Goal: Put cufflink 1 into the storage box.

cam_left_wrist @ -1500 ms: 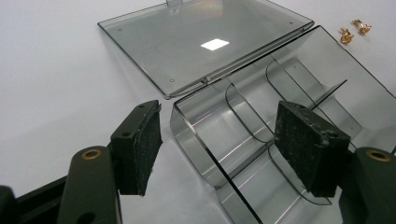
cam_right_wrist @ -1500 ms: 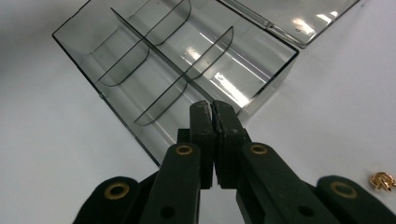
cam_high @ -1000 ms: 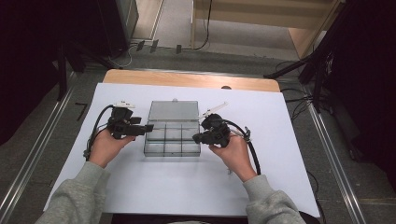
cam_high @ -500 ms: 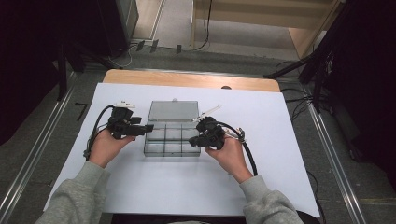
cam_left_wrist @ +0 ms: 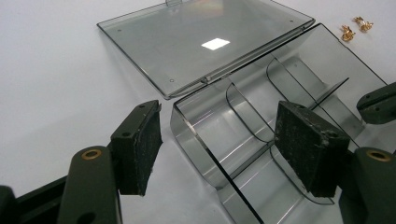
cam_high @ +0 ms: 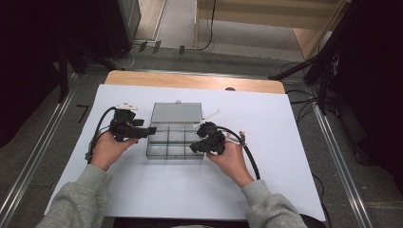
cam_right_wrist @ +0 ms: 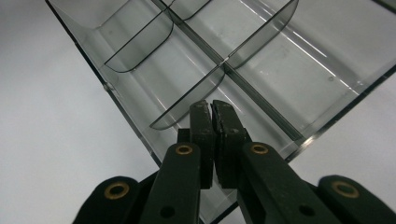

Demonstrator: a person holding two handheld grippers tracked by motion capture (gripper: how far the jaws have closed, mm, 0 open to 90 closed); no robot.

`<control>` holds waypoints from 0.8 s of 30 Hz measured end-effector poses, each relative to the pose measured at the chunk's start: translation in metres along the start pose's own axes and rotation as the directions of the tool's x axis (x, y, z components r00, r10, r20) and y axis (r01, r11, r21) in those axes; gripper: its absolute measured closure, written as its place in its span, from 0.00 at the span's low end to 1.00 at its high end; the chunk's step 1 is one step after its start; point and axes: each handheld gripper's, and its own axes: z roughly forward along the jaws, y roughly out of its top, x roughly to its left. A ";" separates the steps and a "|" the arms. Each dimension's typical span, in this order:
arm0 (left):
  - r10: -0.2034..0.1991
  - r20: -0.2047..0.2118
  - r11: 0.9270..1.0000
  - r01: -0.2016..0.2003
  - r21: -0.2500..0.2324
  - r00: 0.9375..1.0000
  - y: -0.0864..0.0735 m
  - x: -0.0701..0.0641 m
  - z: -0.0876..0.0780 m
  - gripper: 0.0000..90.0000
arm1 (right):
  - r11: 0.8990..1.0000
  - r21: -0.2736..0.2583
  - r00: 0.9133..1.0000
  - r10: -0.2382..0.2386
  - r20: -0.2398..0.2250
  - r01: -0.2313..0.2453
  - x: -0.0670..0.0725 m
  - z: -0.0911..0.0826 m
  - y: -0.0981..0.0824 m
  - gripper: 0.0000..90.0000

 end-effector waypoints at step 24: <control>-0.004 0.001 1.000 0.004 0.007 1.000 0.000 0.001 0.001 0.36 | 0.999 0.036 1.000 -0.015 0.000 0.015 0.002 0.014 -0.002 0.97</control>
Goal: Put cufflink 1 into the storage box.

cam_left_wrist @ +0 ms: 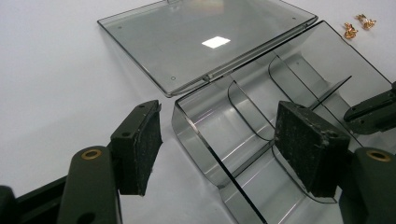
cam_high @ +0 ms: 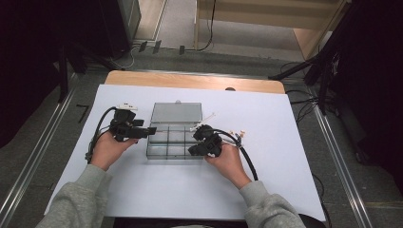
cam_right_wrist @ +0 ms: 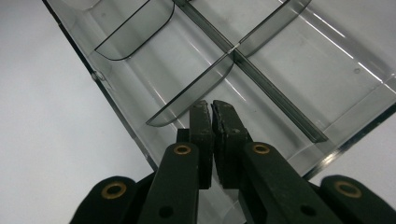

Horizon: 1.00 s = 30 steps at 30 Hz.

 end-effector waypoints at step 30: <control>0.005 -0.013 1.000 -0.005 -0.005 1.000 0.001 0.002 0.000 0.36 | 0.993 -0.120 1.000 -0.006 0.022 0.008 0.004 -0.042 -0.003 0.79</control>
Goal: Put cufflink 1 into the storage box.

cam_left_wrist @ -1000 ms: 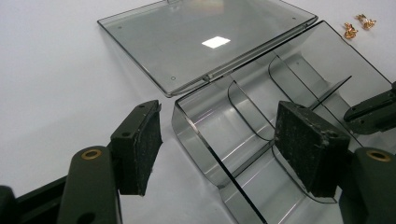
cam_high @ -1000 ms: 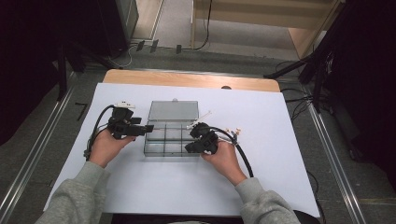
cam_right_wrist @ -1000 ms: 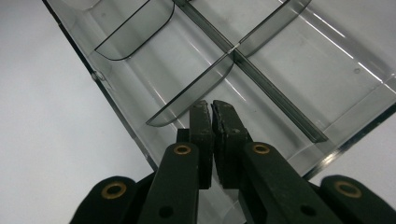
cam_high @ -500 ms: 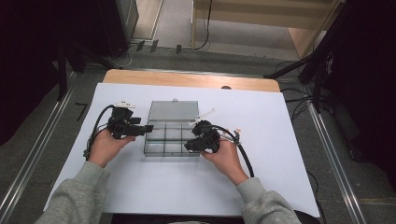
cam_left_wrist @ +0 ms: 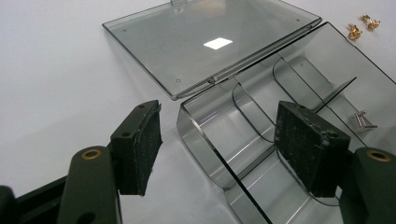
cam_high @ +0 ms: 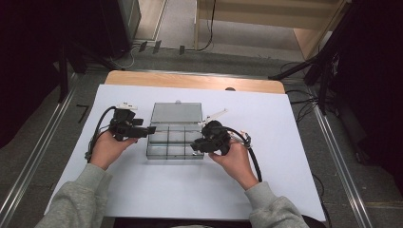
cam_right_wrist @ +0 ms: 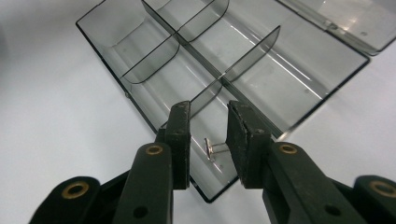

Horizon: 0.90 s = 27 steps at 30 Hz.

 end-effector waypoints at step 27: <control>0.009 -0.004 1.000 -0.009 -0.014 1.000 0.003 0.000 0.000 0.36 | 0.999 -0.025 0.998 0.032 0.049 -0.031 -0.010 -0.027 -0.019 0.63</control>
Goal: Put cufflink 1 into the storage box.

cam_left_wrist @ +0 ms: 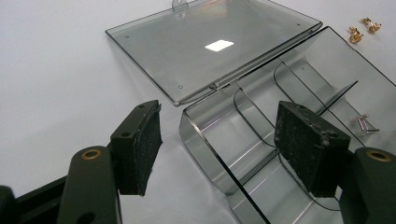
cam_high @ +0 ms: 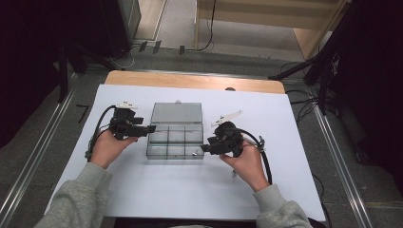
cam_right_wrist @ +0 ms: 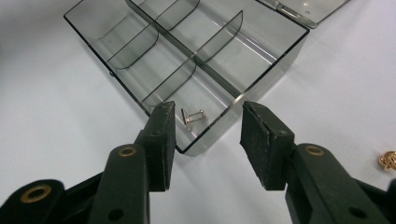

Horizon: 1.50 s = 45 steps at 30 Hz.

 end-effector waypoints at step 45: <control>0.016 0.004 1.000 -0.016 -0.011 1.000 0.005 -0.002 0.001 0.36 | 0.996 0.091 1.000 -0.005 0.021 0.003 -0.007 -0.008 -0.037 0.80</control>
